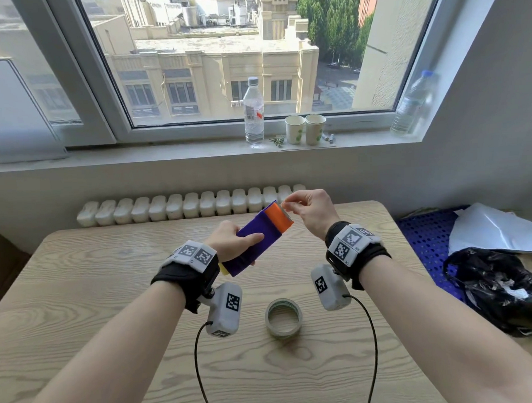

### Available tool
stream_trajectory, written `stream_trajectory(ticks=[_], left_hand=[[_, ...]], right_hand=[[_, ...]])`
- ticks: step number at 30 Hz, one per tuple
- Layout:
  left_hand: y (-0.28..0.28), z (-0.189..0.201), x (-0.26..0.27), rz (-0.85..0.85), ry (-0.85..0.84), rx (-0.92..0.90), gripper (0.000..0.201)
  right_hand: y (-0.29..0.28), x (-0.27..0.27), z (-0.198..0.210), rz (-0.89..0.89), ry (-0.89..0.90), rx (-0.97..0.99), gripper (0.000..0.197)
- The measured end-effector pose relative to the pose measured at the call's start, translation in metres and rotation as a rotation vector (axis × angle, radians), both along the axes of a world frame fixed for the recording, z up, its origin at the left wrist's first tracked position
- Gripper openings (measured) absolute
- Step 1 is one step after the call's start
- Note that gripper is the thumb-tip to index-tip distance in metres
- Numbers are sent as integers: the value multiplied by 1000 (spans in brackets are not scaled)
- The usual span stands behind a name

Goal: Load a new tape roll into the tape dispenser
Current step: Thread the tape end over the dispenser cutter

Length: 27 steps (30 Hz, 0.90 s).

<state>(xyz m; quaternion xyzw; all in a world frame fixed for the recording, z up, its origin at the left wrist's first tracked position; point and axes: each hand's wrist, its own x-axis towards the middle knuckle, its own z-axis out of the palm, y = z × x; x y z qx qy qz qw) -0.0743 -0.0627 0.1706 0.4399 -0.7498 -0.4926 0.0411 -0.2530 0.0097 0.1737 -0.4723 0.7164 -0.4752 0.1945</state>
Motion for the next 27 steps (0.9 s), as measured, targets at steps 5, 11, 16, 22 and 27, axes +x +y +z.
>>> stream_trajectory(ticks=[5,11,16,22,27], left_hand=[[1,-4,-2,7,3,-16,29],[-3,-14,2,91,-9,35,29],[0,-18,10,32,67,156,29],[2,-15,12,23,164,228,29],[1,-12,13,12,147,227,23]], right_hand=[[-2,-2,0,35,49,-3,10],[-7,10,6,159,74,-30,13],[-12,0,6,62,-99,-28,17],[-9,-4,-1,15,-180,-12,16],[-6,-4,-6,39,-184,20,17]])
